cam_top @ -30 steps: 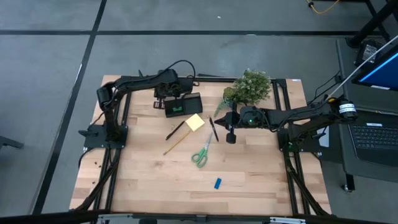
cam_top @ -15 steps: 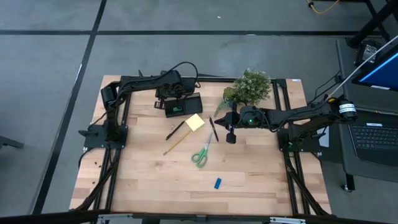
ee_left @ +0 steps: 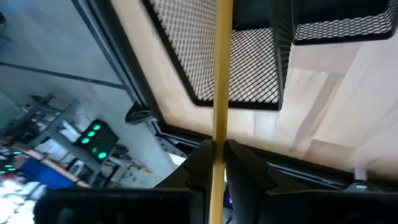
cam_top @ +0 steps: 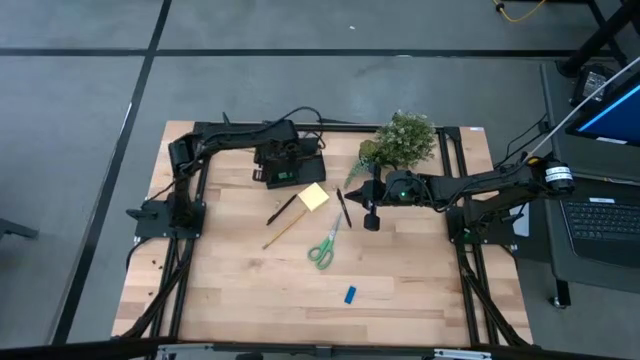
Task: Pick and place office supplies into organizer
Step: Put the bottom yellow pencil into the black desk organizer, then put the black ballpen into the black desk organizer
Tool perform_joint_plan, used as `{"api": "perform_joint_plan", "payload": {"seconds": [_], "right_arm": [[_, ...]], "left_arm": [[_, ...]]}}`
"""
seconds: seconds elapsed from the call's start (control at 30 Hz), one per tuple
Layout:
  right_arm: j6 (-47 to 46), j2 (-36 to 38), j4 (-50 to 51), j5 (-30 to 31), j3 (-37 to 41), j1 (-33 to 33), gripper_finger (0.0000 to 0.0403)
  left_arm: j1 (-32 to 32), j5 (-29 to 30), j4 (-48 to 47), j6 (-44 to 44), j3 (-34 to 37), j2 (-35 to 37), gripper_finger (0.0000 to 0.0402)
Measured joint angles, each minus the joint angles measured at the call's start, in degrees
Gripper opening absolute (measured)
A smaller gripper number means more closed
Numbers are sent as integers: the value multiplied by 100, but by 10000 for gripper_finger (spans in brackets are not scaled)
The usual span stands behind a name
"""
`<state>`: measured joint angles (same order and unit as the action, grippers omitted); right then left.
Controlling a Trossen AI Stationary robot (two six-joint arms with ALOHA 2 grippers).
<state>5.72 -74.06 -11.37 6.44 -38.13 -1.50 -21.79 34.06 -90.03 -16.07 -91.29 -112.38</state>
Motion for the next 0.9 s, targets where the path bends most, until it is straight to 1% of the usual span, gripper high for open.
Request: {"api": "perform_joint_plan", "payload": {"seconds": [0.2, 0.37, 0.53, 0.7, 0.9], "right_arm": [[0, 0, 6, 0, 0, 0, 19], [0, 0, 11, 0, 0, 0, 19], [0, -2, 13, 0, 0, 0, 19], [0, -1, 11, -2, 0, 0, 19], [55, 0, 24, -2, 0, 0, 19]], "left_arm": [[74, 107, 3, -165, 2, -321, 36], [72, 404, 2, -118, 2, -350, 36], [69, 439, 2, -102, 2, -350, 39], [77, 496, 2, 80, 2, -350, 69], [176, 542, 2, 47, 3, -350, 111]]}}
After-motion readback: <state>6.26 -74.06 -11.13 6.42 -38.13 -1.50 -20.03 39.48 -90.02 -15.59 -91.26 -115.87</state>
